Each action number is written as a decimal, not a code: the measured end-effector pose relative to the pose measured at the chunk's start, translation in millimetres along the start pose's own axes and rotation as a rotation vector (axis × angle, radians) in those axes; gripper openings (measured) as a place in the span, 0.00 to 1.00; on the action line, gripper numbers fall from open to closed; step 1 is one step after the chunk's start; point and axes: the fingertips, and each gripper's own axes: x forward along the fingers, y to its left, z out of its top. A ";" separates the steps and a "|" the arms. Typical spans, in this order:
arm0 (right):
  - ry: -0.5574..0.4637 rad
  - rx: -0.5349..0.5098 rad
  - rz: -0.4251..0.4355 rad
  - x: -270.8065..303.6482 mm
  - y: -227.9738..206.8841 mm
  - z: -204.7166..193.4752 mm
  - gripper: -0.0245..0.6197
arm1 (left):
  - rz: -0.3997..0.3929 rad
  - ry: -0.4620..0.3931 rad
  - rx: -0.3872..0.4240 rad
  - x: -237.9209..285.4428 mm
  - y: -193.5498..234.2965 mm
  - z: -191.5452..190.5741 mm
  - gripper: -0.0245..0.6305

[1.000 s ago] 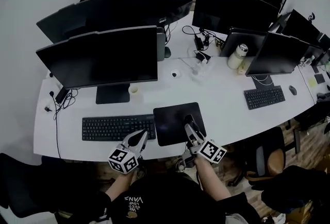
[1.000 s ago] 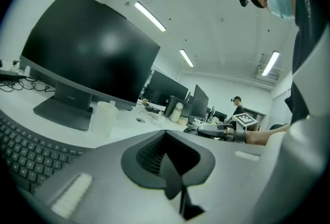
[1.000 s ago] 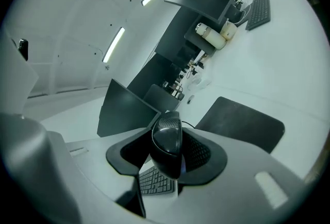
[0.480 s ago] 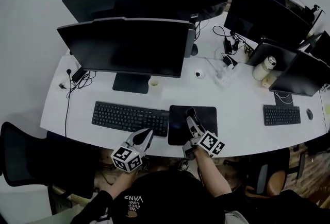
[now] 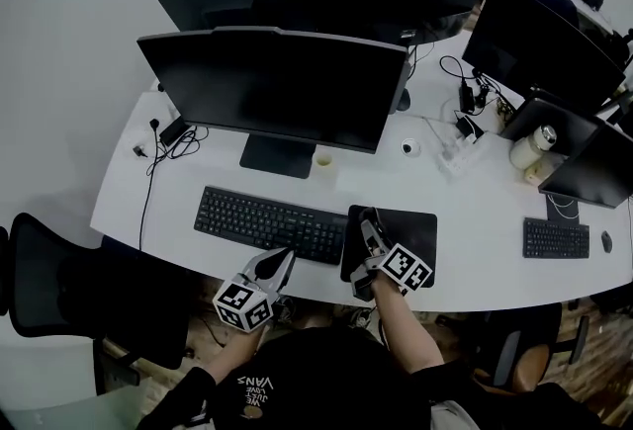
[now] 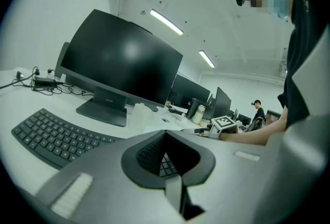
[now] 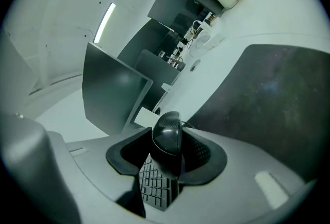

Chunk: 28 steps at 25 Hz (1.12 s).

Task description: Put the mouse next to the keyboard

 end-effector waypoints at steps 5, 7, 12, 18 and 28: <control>0.032 0.008 -0.031 9.6 -5.4 -13.2 0.32 | 0.012 0.000 -0.008 -5.0 8.1 1.2 0.04; 0.041 0.005 -0.043 11.1 -7.2 -17.0 0.32 | 0.012 -0.001 -0.010 -4.9 9.2 1.2 0.04; 0.065 -0.004 -0.095 12.2 -12.3 -21.6 0.32 | 0.005 -0.005 -0.018 -4.9 10.2 1.1 0.04; 0.126 -0.038 -0.188 9.9 -19.4 -31.9 0.33 | -0.004 -0.012 -0.021 -7.6 11.3 3.0 0.04; 0.273 -0.313 -0.280 4.6 -18.5 -43.4 0.48 | -0.006 -0.014 -0.037 -17.0 15.0 0.1 0.04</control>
